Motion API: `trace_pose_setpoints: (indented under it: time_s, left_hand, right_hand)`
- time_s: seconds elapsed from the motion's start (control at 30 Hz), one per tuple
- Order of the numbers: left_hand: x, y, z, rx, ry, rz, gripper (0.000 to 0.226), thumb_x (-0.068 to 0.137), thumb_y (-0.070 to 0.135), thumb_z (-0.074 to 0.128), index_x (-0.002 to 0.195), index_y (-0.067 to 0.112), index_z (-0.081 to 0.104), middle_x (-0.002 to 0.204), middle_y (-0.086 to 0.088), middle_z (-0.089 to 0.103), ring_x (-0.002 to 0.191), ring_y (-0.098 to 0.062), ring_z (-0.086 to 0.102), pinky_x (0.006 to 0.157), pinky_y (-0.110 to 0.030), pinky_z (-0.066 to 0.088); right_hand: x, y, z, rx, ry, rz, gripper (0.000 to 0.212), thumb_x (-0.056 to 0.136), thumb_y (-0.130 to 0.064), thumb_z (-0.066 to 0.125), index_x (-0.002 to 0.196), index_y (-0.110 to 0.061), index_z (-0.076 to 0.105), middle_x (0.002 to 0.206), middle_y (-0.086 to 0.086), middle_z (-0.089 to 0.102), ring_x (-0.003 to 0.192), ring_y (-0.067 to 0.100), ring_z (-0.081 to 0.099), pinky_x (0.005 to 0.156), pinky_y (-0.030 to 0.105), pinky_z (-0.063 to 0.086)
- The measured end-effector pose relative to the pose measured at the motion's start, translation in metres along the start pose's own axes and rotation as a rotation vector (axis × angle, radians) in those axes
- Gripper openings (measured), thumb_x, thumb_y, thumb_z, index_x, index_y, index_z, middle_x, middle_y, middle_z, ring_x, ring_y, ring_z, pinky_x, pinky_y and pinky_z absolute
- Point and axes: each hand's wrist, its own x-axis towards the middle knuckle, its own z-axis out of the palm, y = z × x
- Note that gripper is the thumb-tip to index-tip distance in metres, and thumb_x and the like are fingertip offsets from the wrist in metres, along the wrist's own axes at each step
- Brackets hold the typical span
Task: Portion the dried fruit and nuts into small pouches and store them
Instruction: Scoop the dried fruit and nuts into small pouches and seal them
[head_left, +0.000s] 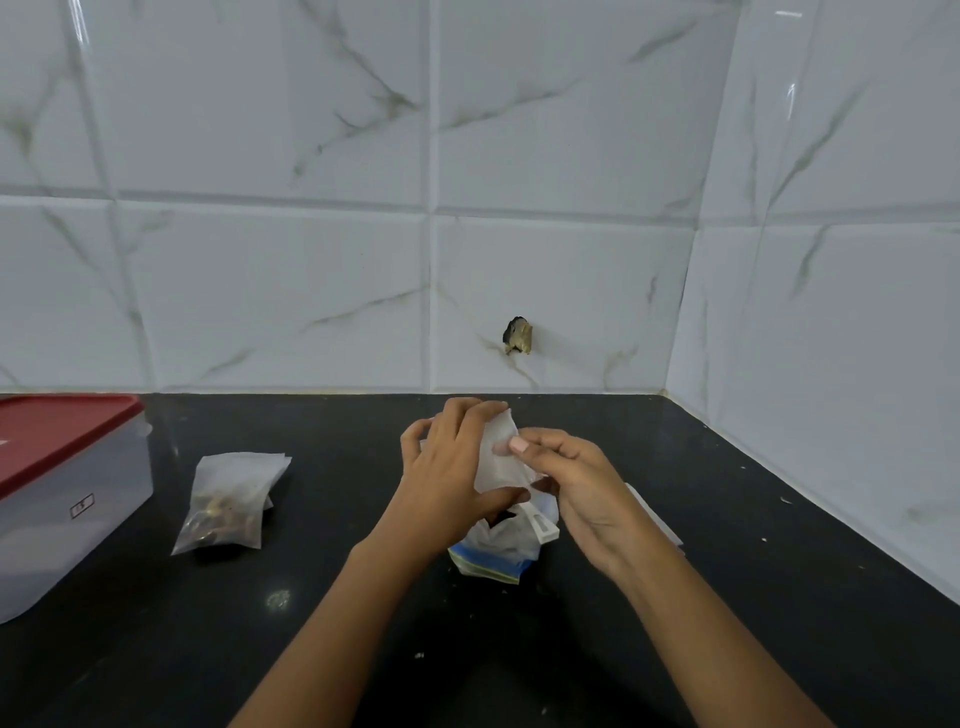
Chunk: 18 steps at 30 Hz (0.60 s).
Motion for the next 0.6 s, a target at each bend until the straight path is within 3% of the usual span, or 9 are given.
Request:
trace_pose_setpoints:
  time_s: [0.1,0.27,0.33,0.4,0.47,0.6]
  left_hand:
    - [-0.001,0.001,-0.001,-0.044,-0.005,0.007,0.086,0.063,0.076,0.033,0.135,0.029,0.034,0.132,0.011,0.034,0.121,-0.005,0.034,0.095,-0.018,0.003]
    - [-0.001,0.000,-0.003,-0.081,-0.062,-0.002,0.077,0.072,0.058,0.065,0.135,0.032,0.029,0.119,0.021,0.031,0.120,0.000,0.034,0.093,-0.017,0.004]
    - [0.000,-0.001,-0.004,-0.095,-0.073,-0.008,0.078,0.073,0.055,0.066,0.136,0.031,0.027,0.120,0.020,0.033,0.119,0.000,0.033,0.095,-0.017,0.005]
    - [0.000,-0.002,-0.005,-0.108,-0.066,-0.004,0.076,0.073,0.051,0.068,0.135,0.030,0.030,0.121,0.019,0.036,0.119,0.001,0.033,0.095,-0.016,0.006]
    - [0.000,-0.005,-0.006,-0.118,-0.065,0.011,0.070,0.072,0.048,0.070,0.130,0.030,0.036,0.114,0.023,0.035,0.116,0.002,0.035,0.094,-0.014,0.007]
    - [-0.001,-0.007,-0.006,-0.194,-0.081,0.041,0.062,0.057,0.066,0.050,0.110,0.035,0.039,0.097,0.031,0.035,0.096,0.011,0.037,0.093,-0.007,0.010]
  right_hand:
    - [0.002,0.002,0.001,0.156,-0.066,0.087,0.021,0.091,-0.017,0.054,0.084,-0.011,0.073,0.092,0.004,0.072,0.095,0.019,0.063,0.087,0.035,0.046]
    - [0.007,0.013,0.005,-0.097,-0.050,0.106,0.032,0.093,-0.044,0.045,0.110,-0.024,0.063,0.114,0.000,0.065,0.110,0.014,0.058,0.102,0.039,0.044]
    - [0.006,0.011,0.005,-0.247,-0.043,0.050,0.027,0.095,-0.036,0.043,0.112,-0.024,0.061,0.118,0.000,0.058,0.109,0.012,0.055,0.096,0.029,0.045]
    - [0.004,0.007,0.005,-0.404,-0.059,-0.075,0.023,0.096,-0.018,0.045,0.111,-0.017,0.063,0.113,-0.002,0.055,0.101,0.011,0.055,0.081,0.014,0.045]
    - [0.003,0.006,0.005,-0.558,-0.053,-0.207,0.024,0.093,-0.008,0.049,0.110,-0.012,0.064,0.106,-0.002,0.056,0.095,0.012,0.055,0.070,0.009,0.044]
    - [0.003,0.006,0.004,-0.681,-0.055,-0.303,0.036,0.089,0.002,0.048,0.118,-0.015,0.060,0.112,-0.001,0.053,0.099,0.008,0.050,0.070,0.001,0.039]
